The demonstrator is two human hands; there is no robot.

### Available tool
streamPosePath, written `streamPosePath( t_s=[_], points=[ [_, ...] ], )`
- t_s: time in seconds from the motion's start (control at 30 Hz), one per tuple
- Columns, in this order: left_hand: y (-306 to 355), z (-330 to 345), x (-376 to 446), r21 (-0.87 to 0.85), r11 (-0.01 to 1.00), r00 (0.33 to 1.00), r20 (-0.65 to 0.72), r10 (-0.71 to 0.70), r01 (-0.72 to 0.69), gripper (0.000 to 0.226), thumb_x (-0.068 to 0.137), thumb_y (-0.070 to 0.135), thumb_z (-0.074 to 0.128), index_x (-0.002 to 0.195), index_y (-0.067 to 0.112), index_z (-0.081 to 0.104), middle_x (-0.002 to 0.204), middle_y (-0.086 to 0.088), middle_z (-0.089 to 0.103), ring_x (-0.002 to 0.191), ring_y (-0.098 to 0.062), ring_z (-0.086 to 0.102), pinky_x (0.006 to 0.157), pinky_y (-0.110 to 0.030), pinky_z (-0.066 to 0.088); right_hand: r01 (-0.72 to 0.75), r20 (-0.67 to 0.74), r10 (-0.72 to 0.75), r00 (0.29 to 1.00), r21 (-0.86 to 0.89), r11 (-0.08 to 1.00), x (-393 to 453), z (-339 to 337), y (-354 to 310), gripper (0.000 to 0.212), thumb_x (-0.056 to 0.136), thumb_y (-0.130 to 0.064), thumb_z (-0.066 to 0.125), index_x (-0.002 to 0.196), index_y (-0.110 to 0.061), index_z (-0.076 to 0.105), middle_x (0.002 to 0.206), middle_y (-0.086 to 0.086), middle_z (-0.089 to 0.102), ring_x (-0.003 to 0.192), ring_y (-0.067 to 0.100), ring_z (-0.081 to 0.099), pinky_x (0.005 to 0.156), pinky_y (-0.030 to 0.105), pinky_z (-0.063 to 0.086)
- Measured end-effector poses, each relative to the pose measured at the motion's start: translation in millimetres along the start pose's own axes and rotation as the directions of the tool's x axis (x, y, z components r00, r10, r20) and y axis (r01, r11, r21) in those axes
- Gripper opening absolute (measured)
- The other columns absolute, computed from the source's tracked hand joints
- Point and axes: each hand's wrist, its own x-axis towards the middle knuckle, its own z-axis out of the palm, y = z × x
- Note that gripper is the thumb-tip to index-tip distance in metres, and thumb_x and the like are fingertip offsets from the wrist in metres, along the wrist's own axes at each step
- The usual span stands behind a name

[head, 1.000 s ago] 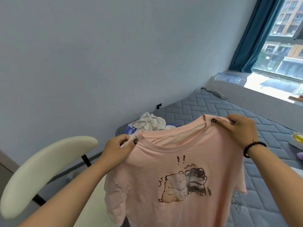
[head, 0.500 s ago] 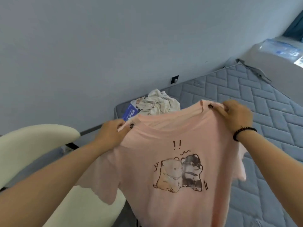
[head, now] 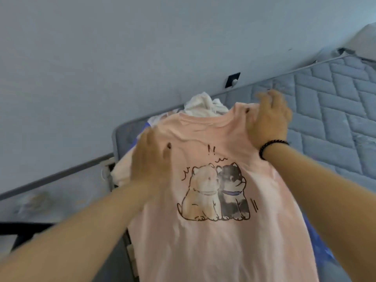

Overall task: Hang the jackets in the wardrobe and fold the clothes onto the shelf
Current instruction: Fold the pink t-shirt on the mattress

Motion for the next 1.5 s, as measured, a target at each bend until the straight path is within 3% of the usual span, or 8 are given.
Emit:
streamPosePath(
  t_s=[0.2,0.37,0.53,0.83,1.17,1.27,1.4,1.5],
  points=[
    [-54,113,-79,0.244,0.964,0.933,0.360,0.013,-0.107,0.072,0.095,0.049,0.019,0.150,0.021,-0.018,0.159,-0.006,-0.019,0.147,-0.023,-0.016,0.120,-0.044,-0.006,0.158,0.474,-0.128,0.871,-0.024,0.987,-113,112,6,0.067,0.093,-0.059,0.024,0.152,-0.029,0.011,0.161,0.003,-0.004,0.148,0.022,-0.006,0.119,0.045,-0.006],
    [-79,138,-92,0.317,0.925,0.969,0.196,0.154,-0.211,0.077,0.087,0.051,0.027,0.153,0.017,0.006,0.160,-0.016,0.011,0.147,-0.031,0.013,0.117,-0.045,0.010,0.184,0.442,-0.117,0.890,-0.113,0.976,-131,139,17,0.074,0.089,-0.062,0.015,0.153,-0.027,0.001,0.161,0.005,-0.006,0.147,0.025,-0.005,0.118,0.044,-0.007],
    [-79,128,-114,0.348,0.925,0.976,0.198,0.087,-0.153,0.072,0.088,0.054,0.018,0.154,0.028,0.004,0.162,-0.007,-0.002,0.149,-0.023,-0.006,0.119,-0.043,-0.007,0.157,0.479,-0.079,0.874,-0.125,0.980,-155,127,14,0.077,0.087,-0.064,0.013,0.153,-0.027,-0.005,0.160,0.004,-0.011,0.147,0.025,-0.010,0.118,0.045,-0.007],
    [-95,114,-228,0.291,0.953,0.990,0.133,0.047,-0.085,0.065,0.093,0.047,0.027,0.152,0.021,0.023,0.161,-0.009,0.012,0.149,-0.026,0.004,0.117,-0.050,0.006,0.226,0.589,-0.087,0.803,-0.167,0.960,-318,66,8,0.082,0.085,-0.067,-0.011,0.148,-0.017,-0.017,0.159,0.008,-0.013,0.147,0.025,-0.014,0.117,0.053,-0.005],
    [-90,118,-329,-0.059,0.981,0.981,0.076,-0.179,0.184,0.066,0.093,0.052,0.017,0.152,0.036,-0.008,0.160,0.002,-0.018,0.149,-0.022,-0.005,0.116,-0.044,0.027,0.232,0.485,-0.116,0.867,-0.186,0.955,-410,50,10,0.075,0.093,-0.061,0.012,0.153,-0.016,0.008,0.161,0.007,0.007,0.148,0.029,0.004,0.111,0.064,0.011],
    [-80,112,-357,-0.261,0.899,0.936,0.109,-0.334,0.351,0.068,0.097,0.051,0.025,0.147,0.041,-0.020,0.159,0.010,-0.020,0.147,-0.016,0.010,0.106,-0.034,0.038,0.257,0.478,-0.154,0.864,-0.157,0.954,-415,46,14,0.076,0.091,-0.060,0.006,0.153,-0.017,0.002,0.161,0.007,0.003,0.148,0.028,0.000,0.112,0.062,0.006],
    [-67,109,-402,-0.502,0.616,0.784,0.250,-0.568,0.607,0.084,0.094,0.060,0.034,0.151,0.028,-0.019,0.161,0.001,0.008,0.143,-0.024,0.024,0.112,-0.037,0.025,0.349,0.533,-0.258,0.806,-0.074,0.934,-439,29,25,0.078,0.085,-0.059,-0.006,0.152,-0.019,-0.011,0.160,0.004,-0.014,0.147,0.027,-0.013,0.113,0.060,-0.004],
    [-65,108,-442,-0.438,0.500,0.659,0.393,-0.641,0.747,0.093,0.084,0.078,0.026,0.154,0.019,0.012,0.150,-0.006,0.037,0.130,-0.027,0.043,0.105,-0.035,0.036,0.438,0.568,-0.369,0.736,0.016,0.899,-467,8,45,0.077,0.085,-0.060,-0.006,0.151,-0.022,-0.014,0.158,0.003,-0.022,0.146,0.026,-0.018,0.113,0.061,-0.007]
  ],
)
